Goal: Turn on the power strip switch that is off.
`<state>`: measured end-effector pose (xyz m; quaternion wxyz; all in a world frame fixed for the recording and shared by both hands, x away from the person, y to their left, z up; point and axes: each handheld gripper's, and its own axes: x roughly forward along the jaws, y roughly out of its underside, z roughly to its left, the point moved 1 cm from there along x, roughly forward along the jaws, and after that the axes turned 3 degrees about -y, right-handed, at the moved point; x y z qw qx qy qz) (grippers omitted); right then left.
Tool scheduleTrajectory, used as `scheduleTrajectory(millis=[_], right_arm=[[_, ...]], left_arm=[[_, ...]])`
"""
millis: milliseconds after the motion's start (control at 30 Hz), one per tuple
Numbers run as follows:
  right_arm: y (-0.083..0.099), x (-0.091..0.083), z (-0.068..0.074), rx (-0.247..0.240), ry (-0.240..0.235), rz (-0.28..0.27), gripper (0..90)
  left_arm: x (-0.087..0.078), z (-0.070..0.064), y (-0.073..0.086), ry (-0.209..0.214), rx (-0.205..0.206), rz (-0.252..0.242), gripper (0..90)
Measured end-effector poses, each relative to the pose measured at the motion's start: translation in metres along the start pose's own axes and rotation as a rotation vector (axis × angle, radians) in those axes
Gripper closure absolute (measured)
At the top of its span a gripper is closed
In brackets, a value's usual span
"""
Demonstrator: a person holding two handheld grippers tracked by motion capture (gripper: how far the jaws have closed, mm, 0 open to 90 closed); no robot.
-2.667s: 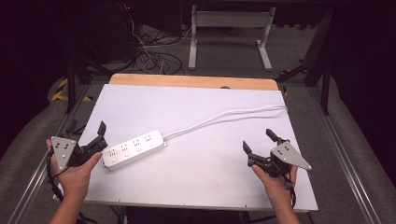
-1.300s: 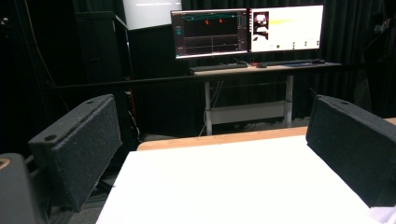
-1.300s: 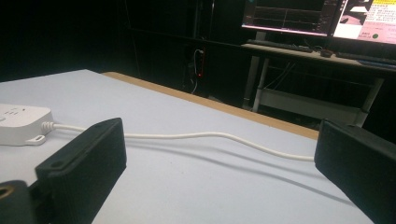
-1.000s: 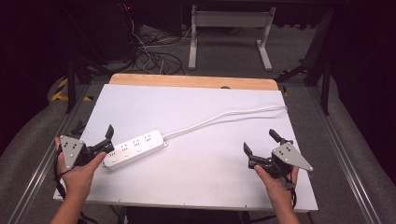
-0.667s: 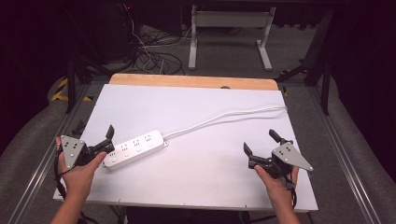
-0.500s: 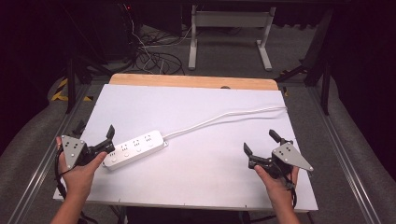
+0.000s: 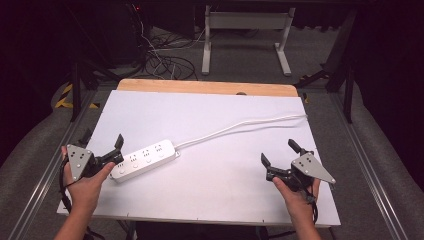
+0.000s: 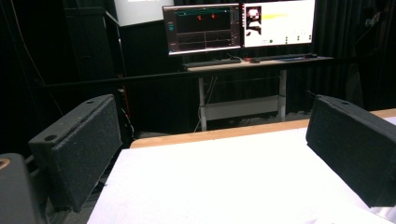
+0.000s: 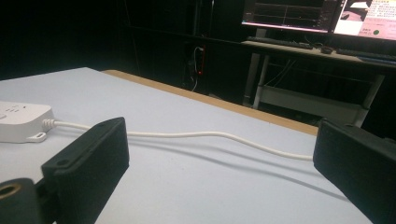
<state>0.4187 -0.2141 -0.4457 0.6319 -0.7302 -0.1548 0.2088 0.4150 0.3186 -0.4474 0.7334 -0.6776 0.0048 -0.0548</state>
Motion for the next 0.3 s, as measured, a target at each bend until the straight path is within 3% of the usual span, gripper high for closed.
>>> scheduleTrajectory(millis=[300], right_arm=[[0.0004, 0.0007, 0.0, 0.001, -0.003, 0.0, 4.0]], left_arm=[[0.0007, 0.0005, 0.0004, -0.002, -0.004, 0.0, 3.8]])
